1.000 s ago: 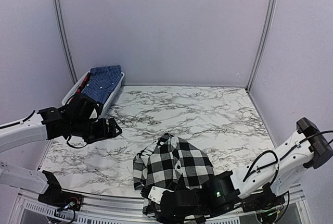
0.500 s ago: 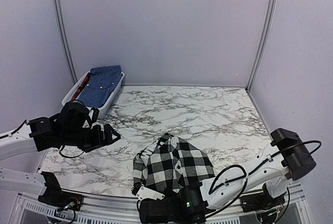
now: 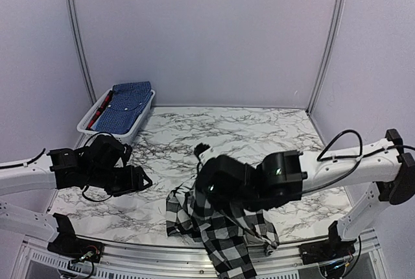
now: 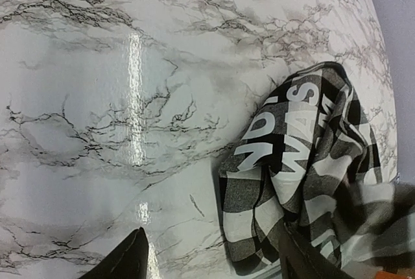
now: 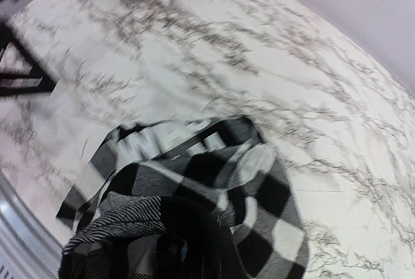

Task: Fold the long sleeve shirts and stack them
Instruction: Pick up the crumpled shirt from the corner of the board, then flatten out the flattened shirt at the center of the board.

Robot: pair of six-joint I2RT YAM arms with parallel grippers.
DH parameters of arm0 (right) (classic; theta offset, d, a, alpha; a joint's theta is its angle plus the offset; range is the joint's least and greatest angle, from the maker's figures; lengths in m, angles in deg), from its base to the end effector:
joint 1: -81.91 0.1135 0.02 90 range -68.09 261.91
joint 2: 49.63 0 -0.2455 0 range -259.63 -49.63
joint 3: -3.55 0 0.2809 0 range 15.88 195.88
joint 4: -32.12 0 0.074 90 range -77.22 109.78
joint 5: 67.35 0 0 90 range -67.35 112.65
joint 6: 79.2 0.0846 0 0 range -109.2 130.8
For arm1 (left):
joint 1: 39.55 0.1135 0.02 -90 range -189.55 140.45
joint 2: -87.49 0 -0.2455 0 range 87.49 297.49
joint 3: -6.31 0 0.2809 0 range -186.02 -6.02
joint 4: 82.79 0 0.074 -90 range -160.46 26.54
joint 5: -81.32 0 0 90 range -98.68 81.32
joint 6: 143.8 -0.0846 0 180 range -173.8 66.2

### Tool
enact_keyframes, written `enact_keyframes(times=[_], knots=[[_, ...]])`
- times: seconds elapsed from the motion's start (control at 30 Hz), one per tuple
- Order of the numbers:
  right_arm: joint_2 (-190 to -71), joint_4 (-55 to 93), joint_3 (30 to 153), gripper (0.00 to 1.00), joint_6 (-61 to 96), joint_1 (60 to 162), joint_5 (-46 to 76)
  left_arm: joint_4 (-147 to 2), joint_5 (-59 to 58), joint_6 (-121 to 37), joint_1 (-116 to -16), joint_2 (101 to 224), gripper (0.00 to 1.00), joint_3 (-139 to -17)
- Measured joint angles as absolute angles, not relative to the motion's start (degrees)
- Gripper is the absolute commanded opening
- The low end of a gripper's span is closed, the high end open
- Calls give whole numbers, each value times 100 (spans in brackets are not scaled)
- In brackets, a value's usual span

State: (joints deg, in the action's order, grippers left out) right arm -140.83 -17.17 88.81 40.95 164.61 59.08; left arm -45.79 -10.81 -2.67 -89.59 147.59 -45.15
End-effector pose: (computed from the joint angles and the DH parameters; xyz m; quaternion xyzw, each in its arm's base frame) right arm 0.0988 0.3760 0.2132 -0.3175 0.8542 0.0715 0.4055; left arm 0.1862 -0.2173 0.1708 -0.0158 0.9257 -0.2807 0.2530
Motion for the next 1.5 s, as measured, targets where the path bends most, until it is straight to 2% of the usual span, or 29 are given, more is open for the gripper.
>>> enact_keyframes(times=[0.13,0.43,0.53,0.7,0.77,0.8,0.93,1.03,1.13,1.27,1.37,1.47,1.5], knots=[[-13495,-1776,8924,0,4027,15280,6093,-4642,-1116,-267,-9143,15102,60,-4524],[-13298,-1548,8730,0,3667,12581,6028,-4927,-1350,-265,-10015,16553,55,-5169],[-13357,-1371,8476,0,3562,12022,5838,-5064,-1487,-171,-10364,17157,52,-5567],[-13606,-1028,7934,0,3372,11335,5451,-5180,-1699,290,-10802,17782,54,-5750],[-13779,-928,7761,0,3300,11149,5304,-5198,-1791,607,-10955,17898,53,-5733],[-13808,-891,7731,0,3278,11145,5267,-5230,-1815,680,-10979,17898,48,-5720],[-13836,-703,7668,0,3190,11141,5180,-5512,-1959,850,-10985,17891,0,-5645],[-13825,-615,7626,0,3166,11136,5164,-5565,-2134,857,-10900,17804,0,-5628],[-13783,-589,7556,0,3147,11134,5164,-5427,-2270,682,-10491,17467,0,-5626],[-13731,-589,7475,0,3107,11125,5167,-5038,-2370,-33,-9171,17030,0,-5969],[-13727,-554,7383,0,3088,11075,5140,-4848,-2204,-811,-8074,17318,0,-6987],[-13727,-438,7195,1,3079,10894,4976,-4802,-1852,-1430,-7512,18136,0,-8240],[-13729,-410,7147,4,3077,10835,4950,-4789,-1726,-1598,-7412,18499,7,-8675]])
